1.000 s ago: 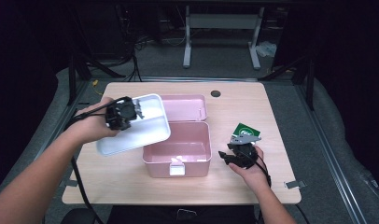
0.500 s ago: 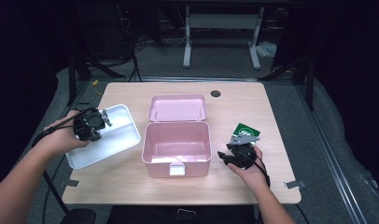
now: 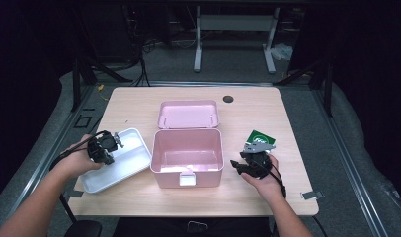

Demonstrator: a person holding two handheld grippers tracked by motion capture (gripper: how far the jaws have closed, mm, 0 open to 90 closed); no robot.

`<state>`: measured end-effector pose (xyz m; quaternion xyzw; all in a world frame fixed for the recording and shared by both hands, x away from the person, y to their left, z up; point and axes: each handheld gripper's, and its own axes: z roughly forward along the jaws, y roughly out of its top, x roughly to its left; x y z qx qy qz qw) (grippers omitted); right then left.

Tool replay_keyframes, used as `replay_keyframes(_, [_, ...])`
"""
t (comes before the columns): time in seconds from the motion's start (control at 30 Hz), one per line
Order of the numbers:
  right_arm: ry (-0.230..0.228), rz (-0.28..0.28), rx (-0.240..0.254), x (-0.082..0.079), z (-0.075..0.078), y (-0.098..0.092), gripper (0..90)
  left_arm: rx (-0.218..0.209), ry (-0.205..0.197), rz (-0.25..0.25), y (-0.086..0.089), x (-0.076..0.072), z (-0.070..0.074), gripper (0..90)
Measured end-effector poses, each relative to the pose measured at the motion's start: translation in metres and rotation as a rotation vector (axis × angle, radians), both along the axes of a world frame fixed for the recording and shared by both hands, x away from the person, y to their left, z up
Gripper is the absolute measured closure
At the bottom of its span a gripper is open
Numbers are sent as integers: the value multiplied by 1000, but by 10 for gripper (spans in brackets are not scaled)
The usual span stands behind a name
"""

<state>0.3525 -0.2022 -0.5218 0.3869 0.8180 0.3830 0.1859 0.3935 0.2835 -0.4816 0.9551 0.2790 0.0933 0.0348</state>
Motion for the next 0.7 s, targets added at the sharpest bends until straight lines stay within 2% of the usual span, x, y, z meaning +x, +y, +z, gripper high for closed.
replay_keyframes(0.03, [-1,-1,-1,0,0,0,484,-15,3,4,1,0,-6,894])
replay_keyframes(0.17, [-14,-4,4,1,1,0,484,-10,38,13,1,3,-28,894])
replay_keyframes(0.23, [-16,-1,0,1,0,0,484,-28,53,28,3,5,-36,893])
replay_keyframes(0.33, [-11,-3,-1,2,0,-1,484,-51,65,44,6,7,-42,884])
replay_keyframes(0.5, [-13,-3,2,4,0,1,483,-64,69,74,9,9,-43,865])
replay_keyframes(0.57, [-11,6,-2,4,-1,2,483,-73,70,112,12,10,-43,774])
replay_keyframes(0.63, [-10,13,-2,3,-1,2,480,-100,70,144,16,9,-42,685])
replay_keyframes(0.7, [-5,17,0,1,1,2,463,-122,25,156,19,4,-39,599])
